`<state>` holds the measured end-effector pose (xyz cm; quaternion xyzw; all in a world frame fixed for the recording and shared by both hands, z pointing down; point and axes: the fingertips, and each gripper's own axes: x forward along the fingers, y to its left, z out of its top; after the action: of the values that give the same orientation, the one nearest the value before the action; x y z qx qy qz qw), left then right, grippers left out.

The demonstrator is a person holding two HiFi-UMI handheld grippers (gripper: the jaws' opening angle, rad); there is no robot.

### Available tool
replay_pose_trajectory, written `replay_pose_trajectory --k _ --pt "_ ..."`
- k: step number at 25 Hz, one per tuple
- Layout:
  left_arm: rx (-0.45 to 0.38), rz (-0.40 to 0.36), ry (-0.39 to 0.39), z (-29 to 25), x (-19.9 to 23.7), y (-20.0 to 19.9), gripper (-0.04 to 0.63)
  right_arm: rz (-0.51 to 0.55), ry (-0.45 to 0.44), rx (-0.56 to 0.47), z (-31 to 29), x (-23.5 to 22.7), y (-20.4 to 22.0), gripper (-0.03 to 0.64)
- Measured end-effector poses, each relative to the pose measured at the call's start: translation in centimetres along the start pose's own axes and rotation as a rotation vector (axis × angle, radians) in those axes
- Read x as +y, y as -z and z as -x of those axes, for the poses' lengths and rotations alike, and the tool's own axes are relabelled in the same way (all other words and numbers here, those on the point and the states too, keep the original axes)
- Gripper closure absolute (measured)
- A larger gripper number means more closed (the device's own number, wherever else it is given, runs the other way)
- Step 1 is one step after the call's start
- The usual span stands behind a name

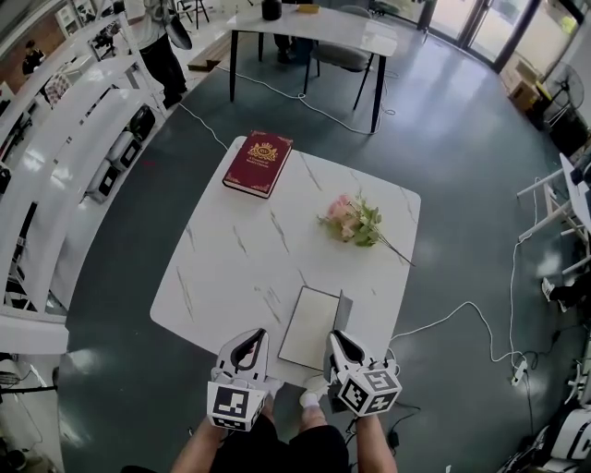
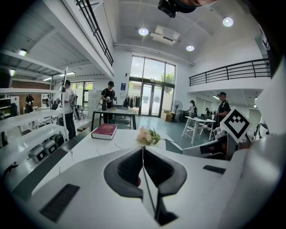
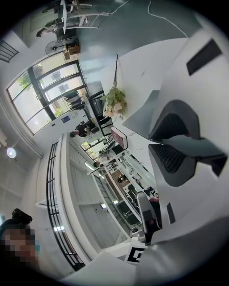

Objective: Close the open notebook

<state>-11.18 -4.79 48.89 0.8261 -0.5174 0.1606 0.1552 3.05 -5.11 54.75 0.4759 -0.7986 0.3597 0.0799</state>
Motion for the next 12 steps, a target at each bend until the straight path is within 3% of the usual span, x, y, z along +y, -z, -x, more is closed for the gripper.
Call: replay_pose_trajectory --k 12 --pt "0.026 0.031 -0.008 -0.7 3.1 1.6 0.571 0.006 -0.009 0.054 -4.2 1.6 1.6 0.56"
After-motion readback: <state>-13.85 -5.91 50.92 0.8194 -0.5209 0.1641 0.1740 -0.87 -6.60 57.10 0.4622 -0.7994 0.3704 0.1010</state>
